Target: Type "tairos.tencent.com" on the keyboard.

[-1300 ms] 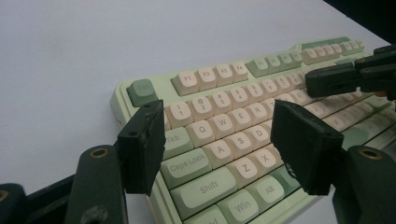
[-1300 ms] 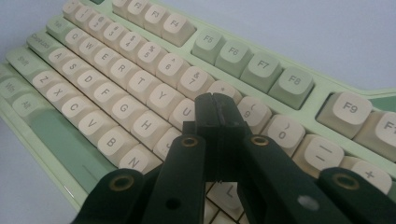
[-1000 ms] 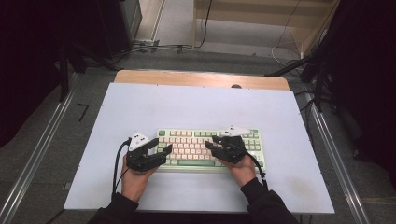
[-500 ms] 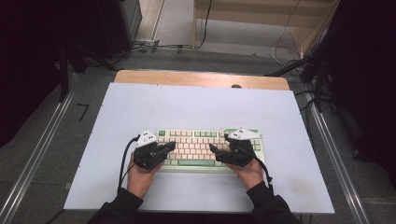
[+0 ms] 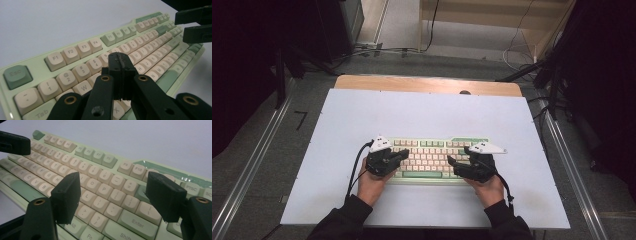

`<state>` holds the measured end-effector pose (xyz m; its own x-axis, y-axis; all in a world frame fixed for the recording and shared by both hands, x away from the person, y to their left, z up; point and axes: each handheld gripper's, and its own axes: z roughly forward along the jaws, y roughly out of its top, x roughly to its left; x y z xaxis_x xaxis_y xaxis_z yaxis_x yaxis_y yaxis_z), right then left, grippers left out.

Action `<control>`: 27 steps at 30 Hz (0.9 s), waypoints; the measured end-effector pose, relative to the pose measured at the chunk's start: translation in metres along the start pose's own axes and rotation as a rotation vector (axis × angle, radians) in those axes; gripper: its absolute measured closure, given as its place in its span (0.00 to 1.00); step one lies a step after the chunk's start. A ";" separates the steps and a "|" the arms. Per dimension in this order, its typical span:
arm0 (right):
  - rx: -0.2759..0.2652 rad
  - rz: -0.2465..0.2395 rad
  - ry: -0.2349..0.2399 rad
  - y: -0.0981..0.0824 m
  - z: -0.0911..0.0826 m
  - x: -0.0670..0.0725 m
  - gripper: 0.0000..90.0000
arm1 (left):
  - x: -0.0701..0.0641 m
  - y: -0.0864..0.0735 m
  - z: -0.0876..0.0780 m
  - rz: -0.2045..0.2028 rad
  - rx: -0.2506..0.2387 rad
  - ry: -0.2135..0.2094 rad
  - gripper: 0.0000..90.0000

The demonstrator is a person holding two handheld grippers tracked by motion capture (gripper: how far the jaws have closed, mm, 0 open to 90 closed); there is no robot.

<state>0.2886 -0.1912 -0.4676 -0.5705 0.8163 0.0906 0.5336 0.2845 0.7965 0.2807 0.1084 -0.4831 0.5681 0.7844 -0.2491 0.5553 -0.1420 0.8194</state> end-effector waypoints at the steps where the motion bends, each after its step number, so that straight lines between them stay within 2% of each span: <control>1: 0.001 0.004 -0.003 -0.001 -0.001 -0.001 0.30 | 0.000 0.000 0.002 0.001 0.006 0.002 1.00; 13: -0.002 0.031 -0.035 -0.007 -0.011 -0.009 0.30 | -0.001 0.003 0.020 0.016 0.064 0.027 1.00; 27: -0.004 0.040 -0.035 -0.008 -0.012 -0.010 0.31 | -0.002 0.002 0.023 0.022 0.075 0.050 1.00</control>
<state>0.2824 -0.2075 -0.4670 -0.5266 0.8441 0.1009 0.5527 0.2497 0.7951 0.2948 0.0926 -0.4925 0.5504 0.8097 -0.2038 0.5879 -0.2026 0.7831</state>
